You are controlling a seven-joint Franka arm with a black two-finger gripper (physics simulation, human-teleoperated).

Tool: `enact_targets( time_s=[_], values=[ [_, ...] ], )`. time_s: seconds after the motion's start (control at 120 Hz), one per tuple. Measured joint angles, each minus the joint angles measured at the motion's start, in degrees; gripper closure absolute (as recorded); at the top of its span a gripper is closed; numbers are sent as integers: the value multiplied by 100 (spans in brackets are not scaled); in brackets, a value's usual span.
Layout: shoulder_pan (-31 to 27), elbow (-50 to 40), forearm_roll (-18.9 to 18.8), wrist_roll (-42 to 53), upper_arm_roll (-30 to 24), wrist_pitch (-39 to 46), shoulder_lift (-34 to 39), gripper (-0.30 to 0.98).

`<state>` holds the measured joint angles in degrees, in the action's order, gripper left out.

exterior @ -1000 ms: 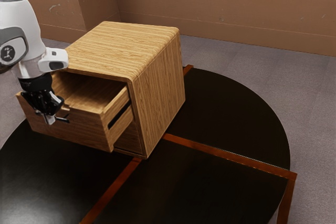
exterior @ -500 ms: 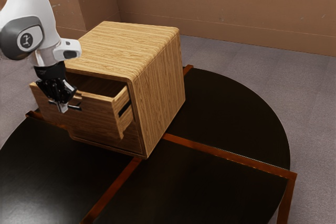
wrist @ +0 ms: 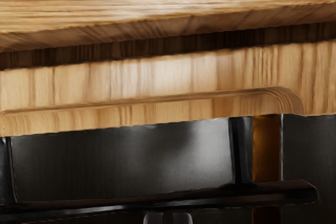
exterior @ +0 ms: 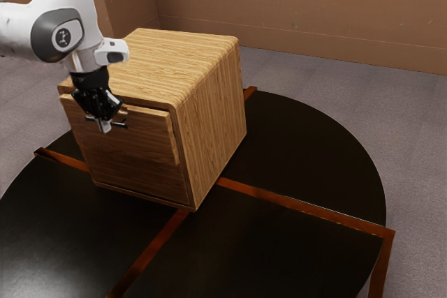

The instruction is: Push the drawer handle with one arm to close the drawer

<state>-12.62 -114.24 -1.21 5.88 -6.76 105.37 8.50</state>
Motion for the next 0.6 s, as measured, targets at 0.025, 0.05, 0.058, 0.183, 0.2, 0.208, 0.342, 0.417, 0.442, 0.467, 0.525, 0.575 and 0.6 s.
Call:
enact_targets(
  time_s=[0.025, 0.05, 0.058, 0.183, 0.2, 0.208, 0.342, 0.417, 0.442, 0.467, 0.525, 0.575, 0.6],
  values=[
    [3, 37, -13, 1, 0, 0, -44, 77],
    [3, 65, -24, 1, 0, 1, -76, 77],
    [2, 82, -29, 2, -2, 2, -87, 77],
    [-9, 323, -89, 6, -5, -21, -275, 77],
    [-30, 332, -97, 7, -4, -24, -289, 78],
    [-42, 342, -101, 7, -3, -26, -301, 78],
    [-154, 241, -149, 6, -13, -44, -167, 78],
    [-100, -148, -140, 4, -44, -33, 297, 77],
    [-97, -287, -137, 4, -70, -31, 469, 76],
    [-91, -433, -135, 5, -102, -30, 668, 74],
    [-69, -711, -119, 6, -143, -45, 1081, 63],
    [-51, -829, -82, 5, -161, -113, 1313, 51],
    [-41, -852, -66, 5, -167, -168, 1382, 46]
  ],
)
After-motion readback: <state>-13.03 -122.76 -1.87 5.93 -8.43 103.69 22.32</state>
